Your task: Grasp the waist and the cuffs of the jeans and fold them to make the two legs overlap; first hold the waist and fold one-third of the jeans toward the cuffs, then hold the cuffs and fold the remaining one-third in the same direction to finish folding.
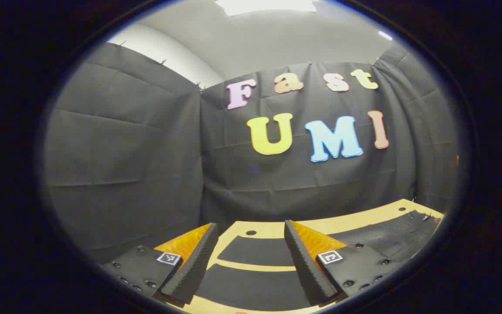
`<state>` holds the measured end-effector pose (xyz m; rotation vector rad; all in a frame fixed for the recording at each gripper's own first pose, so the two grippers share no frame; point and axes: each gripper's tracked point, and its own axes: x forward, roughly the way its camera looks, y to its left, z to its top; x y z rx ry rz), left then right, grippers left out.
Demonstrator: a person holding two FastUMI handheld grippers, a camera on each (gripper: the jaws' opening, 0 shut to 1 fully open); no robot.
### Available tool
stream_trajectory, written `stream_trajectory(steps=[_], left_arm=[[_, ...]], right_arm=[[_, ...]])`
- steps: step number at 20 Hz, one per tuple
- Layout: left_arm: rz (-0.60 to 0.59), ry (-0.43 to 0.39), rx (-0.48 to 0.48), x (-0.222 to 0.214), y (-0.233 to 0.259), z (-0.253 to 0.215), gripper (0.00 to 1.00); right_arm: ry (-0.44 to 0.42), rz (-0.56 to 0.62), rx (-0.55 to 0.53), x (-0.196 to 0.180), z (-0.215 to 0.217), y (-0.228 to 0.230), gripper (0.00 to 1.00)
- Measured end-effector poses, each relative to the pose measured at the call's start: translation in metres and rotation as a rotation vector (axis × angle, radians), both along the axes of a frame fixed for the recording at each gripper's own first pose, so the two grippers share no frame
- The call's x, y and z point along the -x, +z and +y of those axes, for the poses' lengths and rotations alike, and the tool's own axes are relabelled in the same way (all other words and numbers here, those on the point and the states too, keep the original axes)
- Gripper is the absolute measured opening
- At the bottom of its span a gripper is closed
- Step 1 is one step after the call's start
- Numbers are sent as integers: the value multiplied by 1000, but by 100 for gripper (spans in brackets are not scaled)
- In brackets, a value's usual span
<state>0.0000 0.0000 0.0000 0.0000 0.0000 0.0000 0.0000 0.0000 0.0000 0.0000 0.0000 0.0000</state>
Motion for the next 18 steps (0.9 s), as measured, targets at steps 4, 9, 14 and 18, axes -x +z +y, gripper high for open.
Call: stream_trajectory(steps=[4,9,14,18], left_arm=[[24,107,-16,0,-6,42,98],[68,158,-8,-13,-15,66,98],[59,155,-38,-20,-15,77,98],[71,132,-8,-28,-25,71,97]], right_arm=[[5,17,-30,-10,-2,-2,94],[-15,71,-108,-19,2,-9,95],[-71,143,-141,-26,-5,-22,95],[-115,184,-115,-33,-13,-33,94]])
